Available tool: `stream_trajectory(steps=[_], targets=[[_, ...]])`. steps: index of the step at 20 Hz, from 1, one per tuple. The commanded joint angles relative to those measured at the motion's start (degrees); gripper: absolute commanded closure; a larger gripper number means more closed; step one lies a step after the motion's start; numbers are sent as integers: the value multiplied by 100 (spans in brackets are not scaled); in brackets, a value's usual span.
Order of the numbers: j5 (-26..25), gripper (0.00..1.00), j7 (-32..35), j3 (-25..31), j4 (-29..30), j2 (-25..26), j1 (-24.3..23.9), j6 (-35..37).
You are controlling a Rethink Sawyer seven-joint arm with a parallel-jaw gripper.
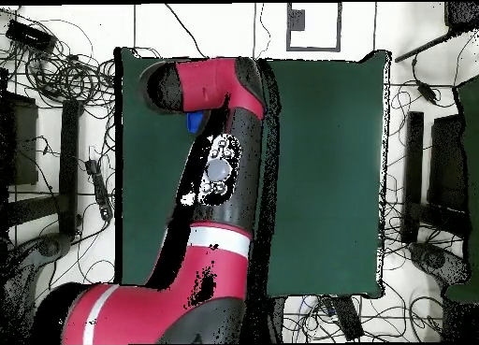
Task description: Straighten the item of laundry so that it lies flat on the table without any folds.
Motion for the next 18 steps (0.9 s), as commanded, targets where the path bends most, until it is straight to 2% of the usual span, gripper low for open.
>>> stream_trajectory(steps=[1, 10, 18], targets=[[-49, 0, -1176, 1455, 1331, 1, -420, -711], [-498, 0, -1840, 2183, 1728, -260, -902, -904], [-916, 0, -2099, 2669, 1961, -475, -1257, -878]])
